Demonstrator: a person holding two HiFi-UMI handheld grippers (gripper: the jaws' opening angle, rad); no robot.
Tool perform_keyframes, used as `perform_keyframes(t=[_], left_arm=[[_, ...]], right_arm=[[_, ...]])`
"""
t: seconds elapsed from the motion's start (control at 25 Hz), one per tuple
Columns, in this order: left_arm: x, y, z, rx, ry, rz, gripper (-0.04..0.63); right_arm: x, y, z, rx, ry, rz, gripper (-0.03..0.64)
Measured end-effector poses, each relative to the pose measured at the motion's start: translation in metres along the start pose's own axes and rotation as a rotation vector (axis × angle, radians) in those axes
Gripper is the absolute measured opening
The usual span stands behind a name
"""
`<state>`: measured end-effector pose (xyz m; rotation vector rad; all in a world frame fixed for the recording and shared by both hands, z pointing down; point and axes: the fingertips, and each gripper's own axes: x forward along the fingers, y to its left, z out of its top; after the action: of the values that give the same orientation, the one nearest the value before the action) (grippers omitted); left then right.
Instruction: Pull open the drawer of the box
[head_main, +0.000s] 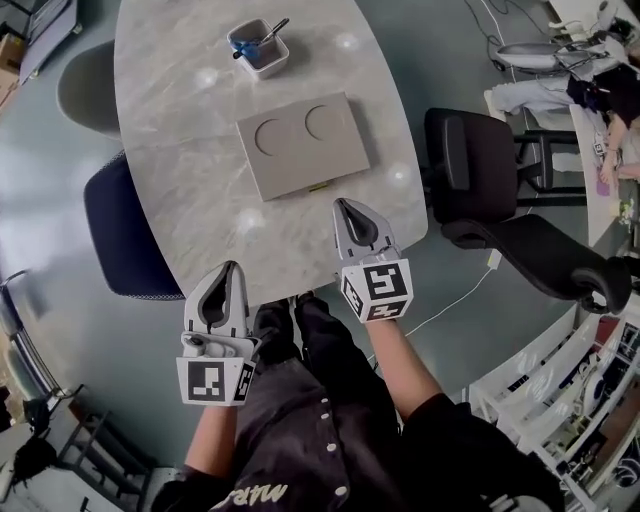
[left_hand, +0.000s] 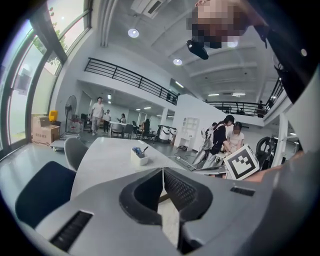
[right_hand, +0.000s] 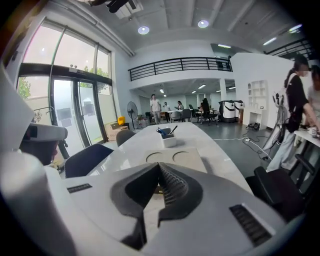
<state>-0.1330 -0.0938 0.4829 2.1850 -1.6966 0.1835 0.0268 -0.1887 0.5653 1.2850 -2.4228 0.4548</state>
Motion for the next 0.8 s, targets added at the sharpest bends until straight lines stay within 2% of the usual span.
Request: perform_keyframes(t=[0.28, 0.52, 0.68, 0.8], left_arm=[[0.021, 0.013, -0.047, -0.041, 0.073, 0.009, 0.018], [0.026, 0.025, -0.071, -0.058, 0.116, 0.026, 0.018], [0.032, 0.03, -0.075, -0.063, 0.115, 0.036, 0.018], [0.033, 0.029, -0.075, -0.073, 0.116, 0.039, 0.018]], right_arm=[[0.038, -0.001, -0.058, -0.017, 0.125, -0.006, -0.002], [0.063, -0.003, -0.086, -0.012, 0.198, -0.017, 0.008], [0.077, -0.009, -0.096, -0.031, 0.244, -0.051, 0.17], [0.083, -0.011, -0.107, -0.047, 0.297, -0.068, 0.212]])
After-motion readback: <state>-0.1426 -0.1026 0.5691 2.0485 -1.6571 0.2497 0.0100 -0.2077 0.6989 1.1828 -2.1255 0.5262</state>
